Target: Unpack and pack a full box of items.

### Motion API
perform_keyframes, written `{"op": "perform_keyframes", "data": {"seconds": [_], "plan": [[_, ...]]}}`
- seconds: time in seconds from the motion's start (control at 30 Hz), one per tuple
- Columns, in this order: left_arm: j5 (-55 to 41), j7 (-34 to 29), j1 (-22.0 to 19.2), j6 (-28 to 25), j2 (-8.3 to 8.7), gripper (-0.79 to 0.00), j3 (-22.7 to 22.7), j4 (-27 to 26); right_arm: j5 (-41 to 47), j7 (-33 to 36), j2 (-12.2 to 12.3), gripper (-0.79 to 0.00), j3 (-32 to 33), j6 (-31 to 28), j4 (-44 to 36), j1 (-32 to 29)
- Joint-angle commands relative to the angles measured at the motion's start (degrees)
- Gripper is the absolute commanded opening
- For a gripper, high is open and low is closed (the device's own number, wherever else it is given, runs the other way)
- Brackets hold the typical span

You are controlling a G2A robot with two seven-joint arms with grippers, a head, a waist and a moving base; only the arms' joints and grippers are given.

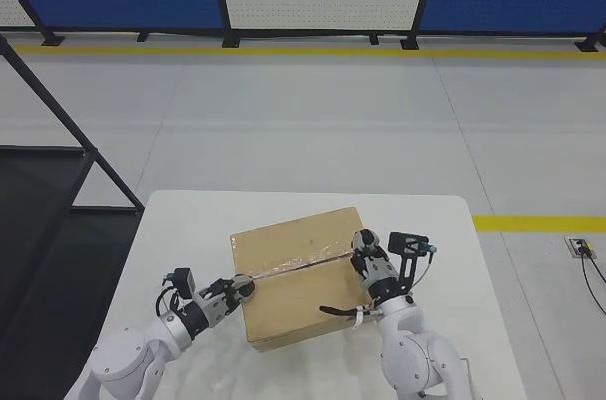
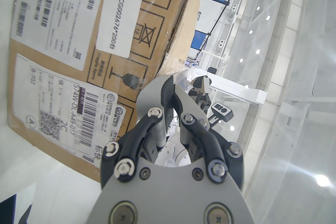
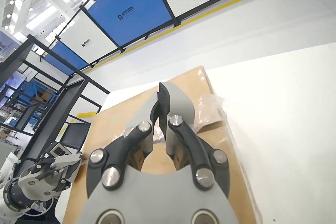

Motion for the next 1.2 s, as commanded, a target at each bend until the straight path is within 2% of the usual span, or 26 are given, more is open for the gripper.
{"op": "perform_keyframes", "data": {"seconds": [0.0,0.5,0.9,1.17], "plan": [[0.0,0.0,0.0,0.0,0.00,-0.785,0.0,0.0,0.2,0.2,0.0,-0.785,0.2,0.6,0.7,0.3],[0.3,0.5,0.3,0.0,-0.02,-0.785,0.3,-0.3,0.9,-0.2,-0.2,-0.785,0.4,3.0,3.6,1.4],[0.3,1.0,0.3,-0.1,-0.06,-0.785,0.4,-0.7,0.4,-7.9,-0.3,-0.785,0.3,2.3,1.0,-1.0],[0.1,1.4,0.0,0.0,-0.17,-0.785,0.9,-0.7,1.8,-9.8,-0.1,-0.785,0.8,-2.0,-2.4,-4.5]]}}
